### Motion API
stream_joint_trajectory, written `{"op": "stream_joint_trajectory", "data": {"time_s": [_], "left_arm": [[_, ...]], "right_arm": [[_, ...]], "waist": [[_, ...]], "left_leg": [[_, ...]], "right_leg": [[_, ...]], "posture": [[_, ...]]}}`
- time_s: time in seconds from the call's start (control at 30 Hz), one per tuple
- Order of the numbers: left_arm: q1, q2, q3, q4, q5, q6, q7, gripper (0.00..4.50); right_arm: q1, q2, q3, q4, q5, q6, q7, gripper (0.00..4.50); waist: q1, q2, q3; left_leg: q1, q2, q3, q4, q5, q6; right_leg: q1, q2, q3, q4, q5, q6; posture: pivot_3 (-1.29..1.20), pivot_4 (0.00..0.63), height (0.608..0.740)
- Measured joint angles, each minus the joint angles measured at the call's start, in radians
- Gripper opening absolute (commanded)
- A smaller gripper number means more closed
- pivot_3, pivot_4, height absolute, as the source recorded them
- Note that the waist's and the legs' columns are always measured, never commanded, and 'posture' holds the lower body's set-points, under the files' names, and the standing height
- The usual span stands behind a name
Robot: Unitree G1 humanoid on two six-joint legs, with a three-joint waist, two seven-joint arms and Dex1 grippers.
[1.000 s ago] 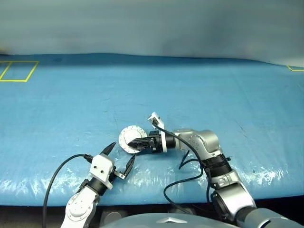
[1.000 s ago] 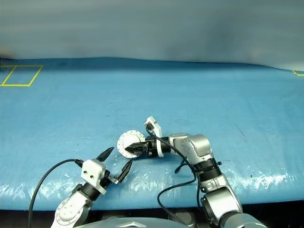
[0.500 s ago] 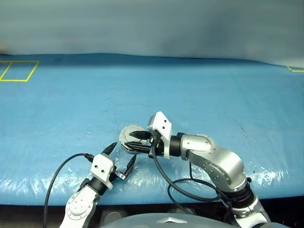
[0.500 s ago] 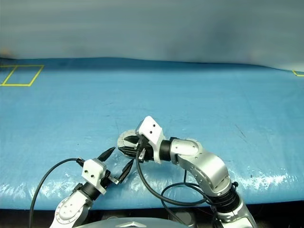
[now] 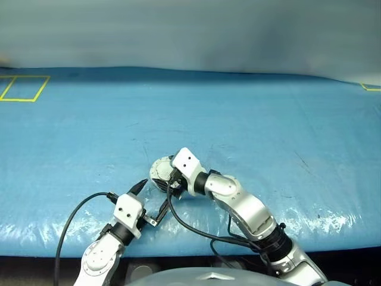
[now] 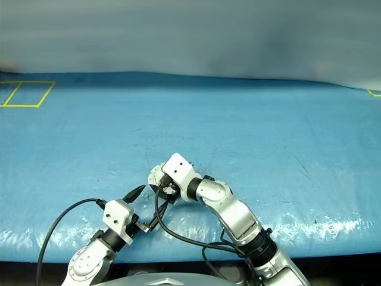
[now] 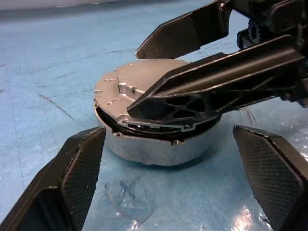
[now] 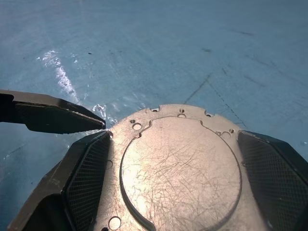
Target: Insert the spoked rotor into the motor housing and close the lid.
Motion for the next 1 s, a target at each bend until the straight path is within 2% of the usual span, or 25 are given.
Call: {"op": "stream_joint_trajectory", "data": {"time_s": [0.07, 0.13, 0.2, 0.23, 0.57, 0.73, 1.0], "left_arm": [[0.005, 0.000, 0.000, 0.000, 0.000, -0.009, 0.000, 4.50], [0.008, 0.000, 0.001, 0.000, 0.000, -0.014, 0.001, 4.50], [0.010, 0.000, 0.002, 0.000, 0.001, -0.016, 0.001, 4.50], [0.011, 0.000, 0.004, 0.000, 0.001, -0.017, 0.001, 4.50], [0.011, 0.000, 0.008, 0.000, 0.001, -0.022, 0.001, 4.50], [0.012, 0.000, 0.008, 0.000, 0.002, -0.024, 0.001, 4.50], [0.024, -0.001, 0.008, 0.000, 0.005, -0.023, 0.005, 4.50]], "right_arm": [[0.000, 0.001, 0.000, 0.009, -0.002, -0.010, 0.006, 4.28], [0.001, -0.002, 0.002, 0.017, -0.008, -0.022, 0.011, 3.83], [0.003, -0.009, 0.007, 0.023, -0.022, -0.039, 0.020, 3.17], [0.007, -0.010, 0.007, 0.023, -0.026, -0.047, 0.023, 3.02], [0.014, -0.003, 0.032, 0.049, -0.098, -0.123, 0.014, 3.02], [-0.006, -0.019, 0.087, 0.046, -0.176, -0.125, 0.004, 3.02], [-0.030, -0.006, 0.078, 0.025, -0.188, -0.020, 0.030, 3.02]], "waist": [[0.000, 0.000, 0.000], [0.000, 0.000, 0.000], [0.000, -0.001, -0.001], [0.000, -0.001, -0.001], [-0.004, -0.001, -0.001], [-0.004, -0.001, -0.002], [-0.001, -0.004, -0.005]], "left_leg": [[0.001, 0.000, 0.000, 0.000, 0.000, 0.000], [0.001, 0.000, 0.000, 0.001, 0.000, 0.000], [0.002, 0.000, 0.000, 0.001, 0.000, 0.000], [0.002, 0.000, 0.000, 0.000, 0.000, 0.000], [0.003, 0.000, 0.000, 0.001, 0.000, 0.000], [0.004, 0.000, 0.000, 0.001, 0.001, 0.000], [0.005, 0.000, 0.000, 0.002, 0.001, 0.000]], "right_leg": [[0.001, 0.000, 0.000, 0.000, -0.001, -0.003], [0.001, 0.000, 0.000, 0.000, -0.002, -0.004], [0.002, 0.000, 0.000, 0.000, -0.002, -0.004], [0.002, 0.000, 0.000, 0.000, -0.002, -0.004], [0.002, 0.000, 0.000, 0.000, -0.002, -0.004], [0.002, 0.000, 0.000, 0.000, -0.002, -0.004], [0.002, 0.000, 0.000, 0.000, -0.003, -0.005]], "posture": [[0.00, 0.150, 0.740], [0.00, 0.150, 0.740], [0.00, 0.150, 0.740], [0.00, 0.150, 0.740], [0.00, 0.150, 0.740], [0.00, 0.150, 0.740], [0.00, 0.150, 0.740]]}}
